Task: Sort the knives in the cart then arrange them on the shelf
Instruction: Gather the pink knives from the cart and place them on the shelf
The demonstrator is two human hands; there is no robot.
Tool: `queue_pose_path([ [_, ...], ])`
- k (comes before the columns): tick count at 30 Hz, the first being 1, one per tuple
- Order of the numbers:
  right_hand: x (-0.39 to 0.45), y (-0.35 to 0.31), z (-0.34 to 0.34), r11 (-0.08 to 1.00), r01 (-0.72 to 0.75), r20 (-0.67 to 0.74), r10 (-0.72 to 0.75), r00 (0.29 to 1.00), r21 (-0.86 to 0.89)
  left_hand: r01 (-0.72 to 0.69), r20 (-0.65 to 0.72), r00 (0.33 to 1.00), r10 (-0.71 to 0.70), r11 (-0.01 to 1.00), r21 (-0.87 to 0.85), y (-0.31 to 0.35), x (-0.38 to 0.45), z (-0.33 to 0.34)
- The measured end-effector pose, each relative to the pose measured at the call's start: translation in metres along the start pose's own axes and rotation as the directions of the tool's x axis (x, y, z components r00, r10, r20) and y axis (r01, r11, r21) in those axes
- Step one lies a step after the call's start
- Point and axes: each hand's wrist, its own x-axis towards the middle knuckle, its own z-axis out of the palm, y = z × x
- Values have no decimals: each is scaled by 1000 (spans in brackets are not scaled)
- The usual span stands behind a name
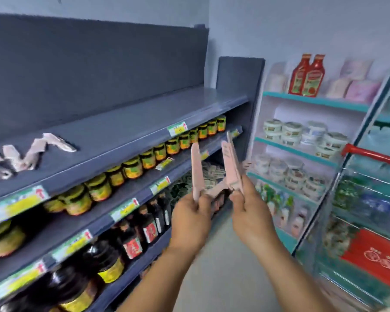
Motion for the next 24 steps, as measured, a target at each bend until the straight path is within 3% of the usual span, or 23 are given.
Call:
queue_pose_path([
  [7, -5, -136, 95, 980, 180, 84, -187, 979, 88, -53, -120, 991, 63, 995, 84, -2, 26, -155],
  [13, -2, -218, 154, 937, 320, 231, -345, 910, 139, -32, -232, 969, 80, 979, 202, -2, 47, -241],
  [21, 34, -278, 216, 943, 320, 400, -331, 855, 96, 142, -456, 889, 36, 926, 350, -5, 87, -325],
  [24, 47, -292, 234, 939, 340, 453, -323, 831, 46, 200, -480, 875, 59, 859, 471, -4, 101, -342],
])
